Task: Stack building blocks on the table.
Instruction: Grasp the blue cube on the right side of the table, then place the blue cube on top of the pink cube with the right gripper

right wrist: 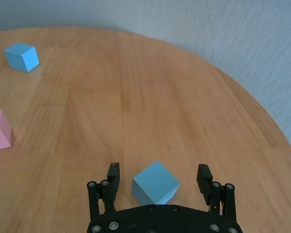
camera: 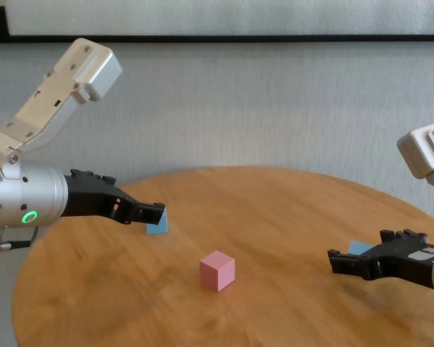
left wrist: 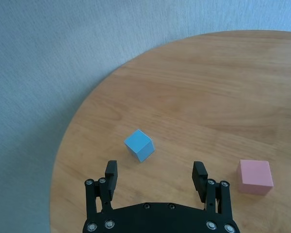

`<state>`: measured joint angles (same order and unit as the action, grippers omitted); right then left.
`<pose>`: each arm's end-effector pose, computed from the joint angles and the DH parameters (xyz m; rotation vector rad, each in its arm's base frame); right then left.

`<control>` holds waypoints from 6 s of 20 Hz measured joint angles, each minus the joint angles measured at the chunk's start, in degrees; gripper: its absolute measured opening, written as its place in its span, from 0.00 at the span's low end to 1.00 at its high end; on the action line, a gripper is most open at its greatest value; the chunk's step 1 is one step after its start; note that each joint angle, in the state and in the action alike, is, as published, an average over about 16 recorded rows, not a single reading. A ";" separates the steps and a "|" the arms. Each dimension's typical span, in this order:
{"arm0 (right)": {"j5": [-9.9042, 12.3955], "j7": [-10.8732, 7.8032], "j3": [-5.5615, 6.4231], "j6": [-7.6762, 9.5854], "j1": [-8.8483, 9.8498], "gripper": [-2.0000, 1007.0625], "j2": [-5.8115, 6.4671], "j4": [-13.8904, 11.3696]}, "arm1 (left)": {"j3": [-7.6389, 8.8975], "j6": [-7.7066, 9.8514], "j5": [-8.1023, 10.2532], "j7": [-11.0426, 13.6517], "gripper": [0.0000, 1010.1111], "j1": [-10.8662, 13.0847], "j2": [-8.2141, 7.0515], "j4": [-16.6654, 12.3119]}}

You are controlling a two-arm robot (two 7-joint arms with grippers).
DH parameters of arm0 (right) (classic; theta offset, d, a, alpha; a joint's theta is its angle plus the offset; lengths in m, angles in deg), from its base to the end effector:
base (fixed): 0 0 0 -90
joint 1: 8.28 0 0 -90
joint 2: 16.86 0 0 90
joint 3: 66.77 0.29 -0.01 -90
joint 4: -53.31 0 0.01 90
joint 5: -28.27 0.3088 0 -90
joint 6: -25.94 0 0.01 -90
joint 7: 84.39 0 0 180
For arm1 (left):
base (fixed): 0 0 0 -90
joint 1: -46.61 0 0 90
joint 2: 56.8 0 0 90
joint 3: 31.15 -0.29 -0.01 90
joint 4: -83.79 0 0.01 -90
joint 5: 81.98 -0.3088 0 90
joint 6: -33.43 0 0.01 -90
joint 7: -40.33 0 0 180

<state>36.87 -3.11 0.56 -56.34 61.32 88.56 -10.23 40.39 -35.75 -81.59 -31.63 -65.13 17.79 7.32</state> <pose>0.4099 -0.0095 -0.3341 -0.4278 0.0630 -1.1730 0.4232 0.0038 -0.2518 0.4841 -0.0127 1.0736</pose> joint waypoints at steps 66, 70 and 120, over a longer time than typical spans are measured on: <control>-6.04 -7.73 2.46 -0.87 4.71 0.52 -3.83 -9.83 | 0.00 0.00 0.00 0.00 0.99 0.00 0.00 0.00; -6.18 -8.46 1.01 -0.92 4.76 0.51 -5.02 -10.56 | 0.00 0.00 0.00 0.00 0.99 0.00 0.00 0.00; -12.60 -5.52 -3.49 -1.87 0.40 0.51 -13.04 -1.64 | 0.00 0.00 0.00 0.00 0.99 0.00 0.00 0.00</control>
<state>24.27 -8.63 -2.93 -58.21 61.72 75.52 -11.87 40.39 -35.75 -81.59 -31.63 -65.13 17.79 7.31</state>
